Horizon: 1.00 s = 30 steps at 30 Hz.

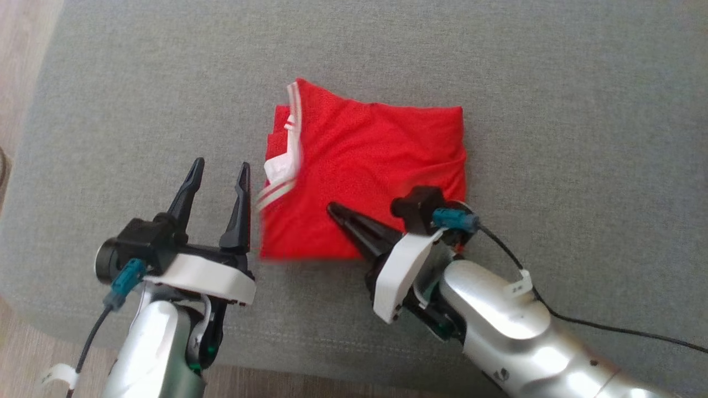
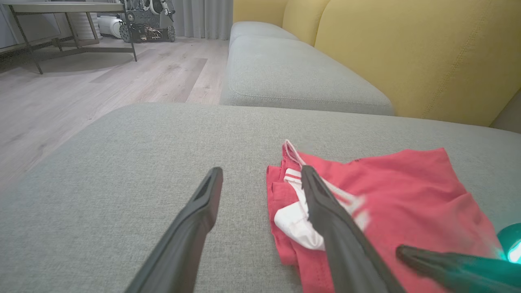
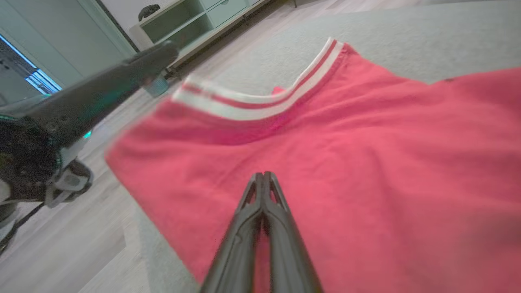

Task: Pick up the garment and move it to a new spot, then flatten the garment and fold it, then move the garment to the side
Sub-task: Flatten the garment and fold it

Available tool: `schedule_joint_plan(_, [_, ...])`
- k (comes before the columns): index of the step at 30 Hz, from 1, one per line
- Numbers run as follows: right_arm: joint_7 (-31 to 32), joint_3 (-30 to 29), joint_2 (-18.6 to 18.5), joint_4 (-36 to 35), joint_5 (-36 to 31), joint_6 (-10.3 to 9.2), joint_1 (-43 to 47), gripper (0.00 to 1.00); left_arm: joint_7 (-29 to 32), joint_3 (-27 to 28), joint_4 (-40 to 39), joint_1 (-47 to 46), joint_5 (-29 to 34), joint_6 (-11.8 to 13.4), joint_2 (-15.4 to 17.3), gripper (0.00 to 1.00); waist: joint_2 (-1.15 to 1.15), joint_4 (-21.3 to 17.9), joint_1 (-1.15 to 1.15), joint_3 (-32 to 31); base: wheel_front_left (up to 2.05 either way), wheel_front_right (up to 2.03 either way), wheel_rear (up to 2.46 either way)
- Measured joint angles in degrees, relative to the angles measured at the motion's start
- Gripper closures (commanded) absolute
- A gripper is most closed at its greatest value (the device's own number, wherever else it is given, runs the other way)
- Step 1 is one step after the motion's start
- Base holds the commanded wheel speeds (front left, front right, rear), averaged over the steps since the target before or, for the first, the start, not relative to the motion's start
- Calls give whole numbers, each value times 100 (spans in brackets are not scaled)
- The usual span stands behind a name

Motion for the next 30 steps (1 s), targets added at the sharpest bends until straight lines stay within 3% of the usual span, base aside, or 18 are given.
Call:
schedule_joint_plan(5, [-393, -54, -1, 4, 120, 0, -49, 100, 0, 102, -4, 3, 0, 12, 2, 0, 0, -113, 0, -33, 0, 0, 0])
schedule_joint_plan(10, [-865, -1087, -27, 34, -265, 0, -94, 100, -1, 167, -24, 16, 0, 56, 22, 0, 0, -302, 0, -143, 0, 0, 0])
schedule_joint_plan(12, [-938, -1660, -109, -15, -533, 0, -49, 53, -1, 188, -31, 29, 0, 62, 42, 0, 0, -381, 0, -202, 0, 0, 0])
schedule_joint_plan(13, [-965, -1946, -164, -88, -670, 0, 3, 0, -1, 204, -47, 44, 0, 65, 55, 0, 0, -422, 0, -231, 0, 0, 0])
schedule_joint_plan(22, [-736, -4173, -324, -1386, -1872, 0, 1500, 0, -2, 352, -116, 264, 0, 181, 220, 0, 0, -690, 0, -543, 0, 0, 0])
schedule_joint_plan(30, [21, -4923, -120, -2750, -2331, 0, 2730, 0, -13, 348, -271, 633, 1, 213, 354, 0, 0, -788, 0, -875, 0, 0, 0])
